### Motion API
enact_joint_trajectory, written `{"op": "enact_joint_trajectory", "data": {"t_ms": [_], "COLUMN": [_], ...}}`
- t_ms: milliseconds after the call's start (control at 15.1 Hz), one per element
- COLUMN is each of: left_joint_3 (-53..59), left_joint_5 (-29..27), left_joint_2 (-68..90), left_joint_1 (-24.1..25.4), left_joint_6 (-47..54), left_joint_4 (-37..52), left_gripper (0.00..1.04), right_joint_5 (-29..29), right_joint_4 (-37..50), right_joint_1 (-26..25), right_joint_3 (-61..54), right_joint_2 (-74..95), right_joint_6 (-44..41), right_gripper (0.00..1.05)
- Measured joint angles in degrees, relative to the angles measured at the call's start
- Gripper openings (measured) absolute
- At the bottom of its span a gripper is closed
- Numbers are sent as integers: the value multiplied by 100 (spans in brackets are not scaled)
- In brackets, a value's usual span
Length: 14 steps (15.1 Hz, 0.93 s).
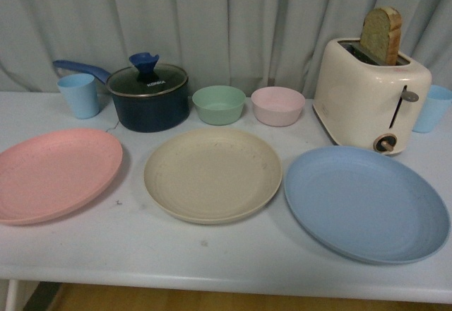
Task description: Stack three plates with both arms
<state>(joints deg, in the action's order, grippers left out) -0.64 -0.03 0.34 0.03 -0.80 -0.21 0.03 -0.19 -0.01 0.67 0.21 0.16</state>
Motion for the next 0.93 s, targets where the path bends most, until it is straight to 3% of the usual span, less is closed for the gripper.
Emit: {"op": "enact_joint_trajectory", "data": {"t_ms": [928], "left_joint_3": [-2], "left_joint_5": [0], "left_joint_2": [0], "left_joint_1": [0], "left_joint_6": [2], "left_joint_4": [0], "left_gripper": [98], "right_joint_5": [0], "right_joint_4": [0], "right_joint_1": [0], "right_joint_3": [0], "right_joint_2": [0], "right_joint_6": [0], "right_gripper": [98]}}
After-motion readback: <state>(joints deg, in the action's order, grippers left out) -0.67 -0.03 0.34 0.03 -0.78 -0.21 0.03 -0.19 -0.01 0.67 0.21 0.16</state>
